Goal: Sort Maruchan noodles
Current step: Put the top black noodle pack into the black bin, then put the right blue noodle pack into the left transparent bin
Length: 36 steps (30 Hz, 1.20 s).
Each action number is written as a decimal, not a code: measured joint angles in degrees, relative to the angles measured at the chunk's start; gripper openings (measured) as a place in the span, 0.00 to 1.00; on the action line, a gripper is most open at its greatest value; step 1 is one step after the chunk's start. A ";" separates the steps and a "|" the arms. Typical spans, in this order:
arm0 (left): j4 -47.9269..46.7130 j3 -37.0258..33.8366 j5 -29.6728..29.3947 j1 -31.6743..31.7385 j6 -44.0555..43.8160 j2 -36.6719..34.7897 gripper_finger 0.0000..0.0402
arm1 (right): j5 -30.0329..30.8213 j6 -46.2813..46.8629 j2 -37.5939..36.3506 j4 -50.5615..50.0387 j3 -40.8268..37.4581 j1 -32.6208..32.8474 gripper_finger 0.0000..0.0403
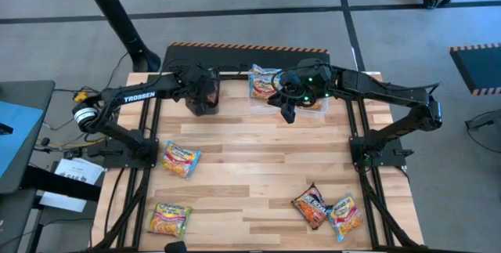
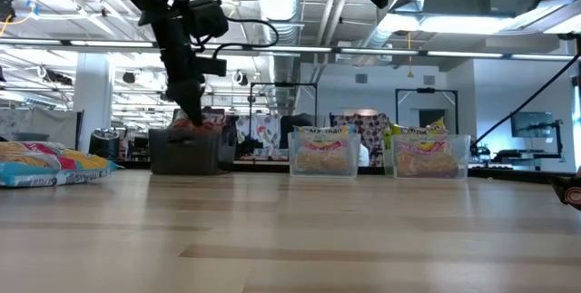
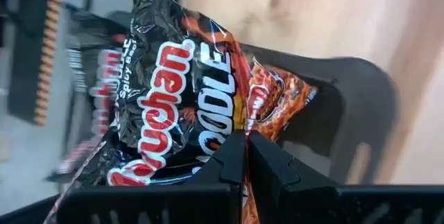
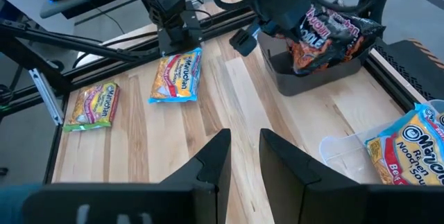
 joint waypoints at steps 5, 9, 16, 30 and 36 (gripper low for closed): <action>-0.88 -0.04 4.40 0.00 -1.08 0.00 0.10 | 0.00 0.03 0.00 -0.01 0.00 0.00 0.26; -0.87 -0.04 6.21 0.00 -2.33 0.00 0.20 | 0.00 0.13 0.00 0.00 0.00 0.00 0.26; -0.96 -0.03 6.20 0.00 -5.94 0.00 0.30 | 0.00 0.13 0.00 0.00 0.00 0.00 0.26; -12.53 12.00 10.79 -0.39 -11.21 -1.27 0.28 | -3.22 0.15 0.00 -3.58 0.00 0.00 0.26; -17.15 11.63 18.53 -1.63 -13.77 -4.08 0.28 | -10.14 4.42 0.00 -10.07 0.00 1.31 0.26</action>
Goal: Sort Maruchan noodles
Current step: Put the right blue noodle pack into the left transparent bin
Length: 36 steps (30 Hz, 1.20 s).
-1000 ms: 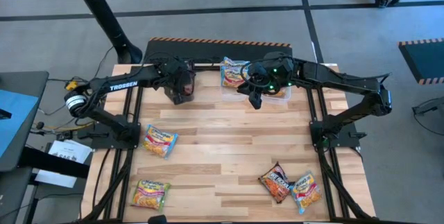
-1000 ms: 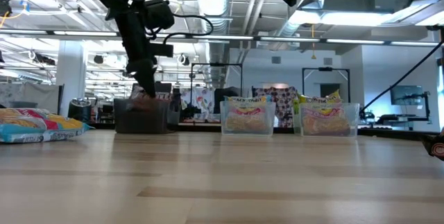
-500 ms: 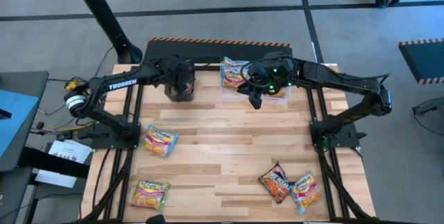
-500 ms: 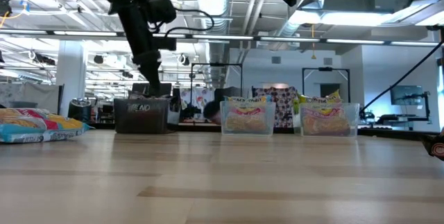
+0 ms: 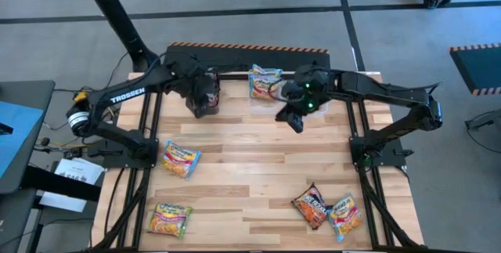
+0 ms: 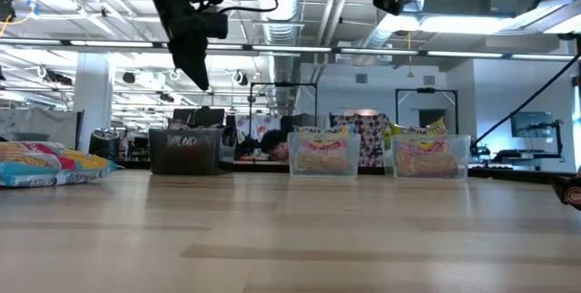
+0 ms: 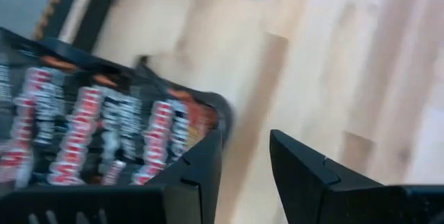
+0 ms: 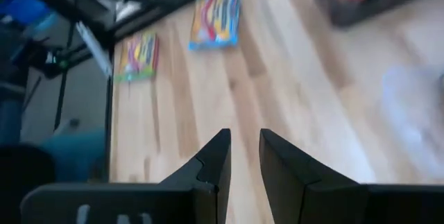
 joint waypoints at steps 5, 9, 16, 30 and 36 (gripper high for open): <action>-2.25 0.00 1.59 -1.13 -3.54 -2.18 0.28 | -0.09 1.27 0.00 -7.05 0.00 3.73 0.26; -2.42 0.00 1.59 -2.36 -5.28 -3.86 0.28 | -0.03 4.87 0.00 -11.12 0.00 7.70 0.26; -2.40 0.00 0.87 -3.17 -7.22 -4.18 0.28 | 0.05 12.64 0.00 -17.85 0.00 16.16 0.26; -2.81 0.00 0.78 -3.18 -6.35 -4.18 0.28 | 1.42 37.53 0.00 -26.81 0.00 31.53 0.27; -2.81 0.00 0.77 -3.18 -6.23 -4.18 0.28 | 4.37 47.21 0.02 -30.49 0.00 38.31 0.39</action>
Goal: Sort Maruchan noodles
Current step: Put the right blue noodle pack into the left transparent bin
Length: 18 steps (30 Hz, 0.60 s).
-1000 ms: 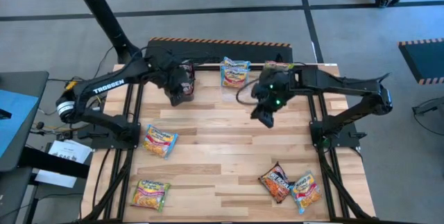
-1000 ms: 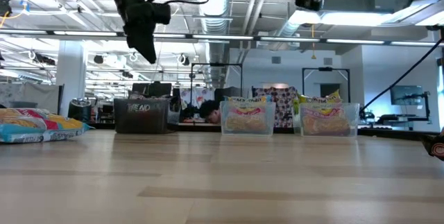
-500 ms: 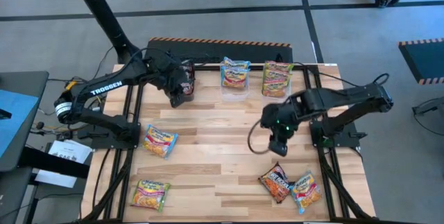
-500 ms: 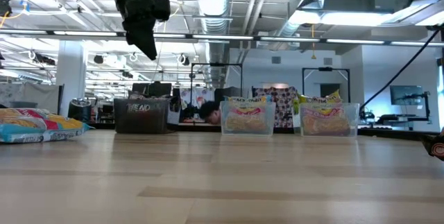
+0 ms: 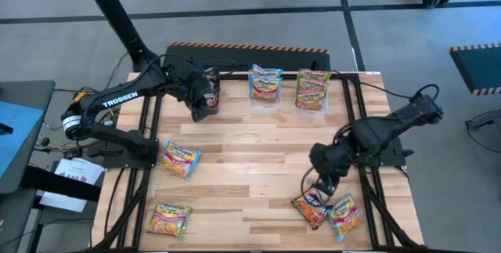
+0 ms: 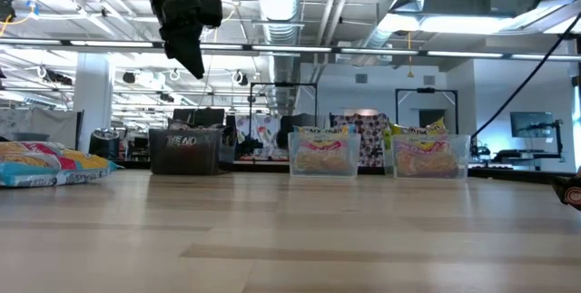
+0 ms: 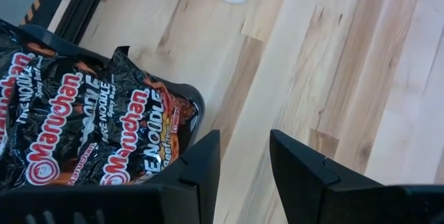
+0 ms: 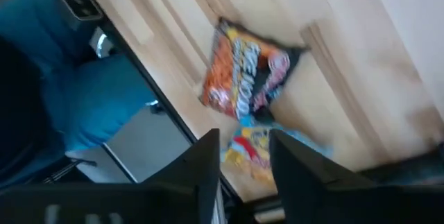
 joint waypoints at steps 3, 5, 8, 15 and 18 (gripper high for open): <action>0.00 -0.01 -0.01 0.00 1.11 0.00 0.28 | 0.03 4.73 -0.01 -2.28 0.00 3.28 0.46; 0.00 -0.02 -0.01 0.00 1.39 0.00 0.28 | 0.04 8.22 0.00 -3.02 -0.06 5.59 0.51; 0.00 -0.02 -0.01 0.00 1.10 0.00 0.28 | 0.00 14.36 -0.03 -2.48 -2.12 8.86 0.55; 0.00 -0.02 -0.01 0.00 1.00 0.00 0.28 | -0.25 25.22 0.04 1.72 -10.00 15.24 0.55; 0.00 -0.02 -0.01 0.00 0.97 0.00 0.28 | -0.25 28.08 0.02 7.11 -12.23 16.87 0.55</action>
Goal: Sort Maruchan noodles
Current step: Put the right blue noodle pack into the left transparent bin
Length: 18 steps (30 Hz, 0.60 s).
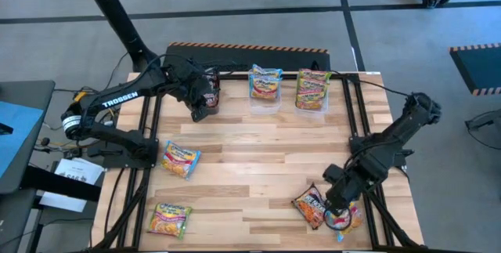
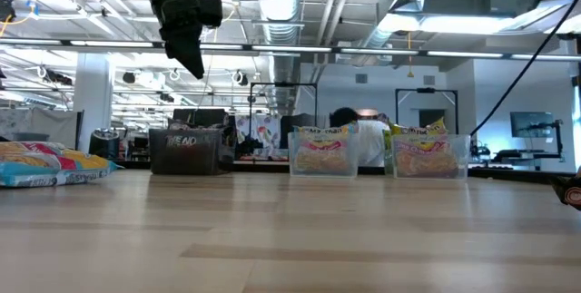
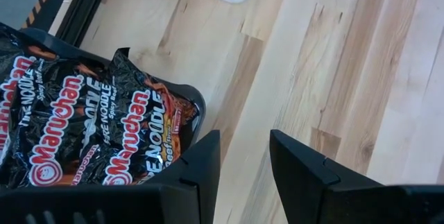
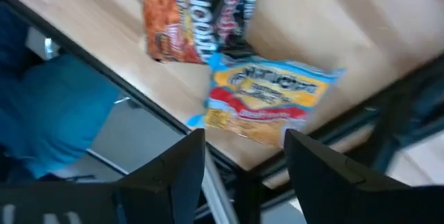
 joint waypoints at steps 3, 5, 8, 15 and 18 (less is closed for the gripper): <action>0.00 0.00 0.00 0.00 -0.13 0.00 0.28 | -0.01 2.44 -0.02 5.06 -2.47 1.87 0.54; 0.01 0.00 0.00 0.00 -0.99 0.00 0.28 | -0.05 4.54 0.00 7.24 -4.61 3.00 0.54; -0.03 -0.02 0.00 0.00 -1.96 0.00 0.28 | -0.14 8.44 -0.02 11.17 -7.50 4.44 0.54; -0.87 -0.02 0.00 0.00 -2.02 0.00 0.28 | -0.54 11.41 0.00 16.35 -11.28 6.71 0.58; -0.90 -0.02 0.00 0.00 -2.05 0.00 0.28 | -0.45 13.55 -0.02 16.35 -12.03 7.40 0.59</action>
